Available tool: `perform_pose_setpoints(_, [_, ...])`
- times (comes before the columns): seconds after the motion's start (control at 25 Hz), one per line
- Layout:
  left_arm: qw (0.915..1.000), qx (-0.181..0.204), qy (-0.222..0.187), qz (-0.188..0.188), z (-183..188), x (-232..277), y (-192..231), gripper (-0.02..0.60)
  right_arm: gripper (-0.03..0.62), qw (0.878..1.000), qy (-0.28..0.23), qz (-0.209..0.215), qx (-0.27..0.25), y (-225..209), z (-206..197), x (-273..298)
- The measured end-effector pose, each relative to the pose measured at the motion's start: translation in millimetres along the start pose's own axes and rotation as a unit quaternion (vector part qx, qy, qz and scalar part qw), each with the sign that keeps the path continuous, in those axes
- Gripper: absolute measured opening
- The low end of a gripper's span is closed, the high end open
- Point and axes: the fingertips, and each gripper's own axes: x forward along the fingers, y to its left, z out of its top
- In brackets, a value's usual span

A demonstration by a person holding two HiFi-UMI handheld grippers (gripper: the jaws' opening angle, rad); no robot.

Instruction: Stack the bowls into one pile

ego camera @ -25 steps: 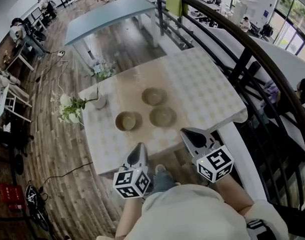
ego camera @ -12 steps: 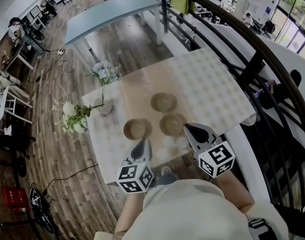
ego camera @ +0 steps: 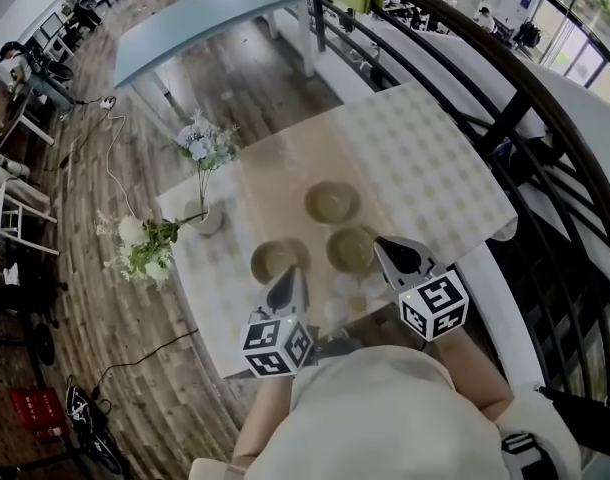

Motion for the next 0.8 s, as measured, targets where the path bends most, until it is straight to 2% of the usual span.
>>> perform_pose_setpoints(0.44, [0.9996,0.002,0.021,-0.016,-4.2,11.8,16.4,0.005,0.003,0.997,0.061,-0.027,-0.035,-18.0,-47.7,34.9])
perform_pose_setpoints(0.56, [0.9994,0.005,0.028,-0.019,-8.1,14.3,18.3,0.005,0.005,0.996,0.075,-0.036,-0.029,-27.2,-62.3,42.4])
perform_pose_setpoints(0.8, [0.9994,0.003,0.032,-0.011,-13.1,18.2,19.7,0.005,0.082,0.993,0.111,-0.031,-0.018,-40.7,-90.3,54.2])
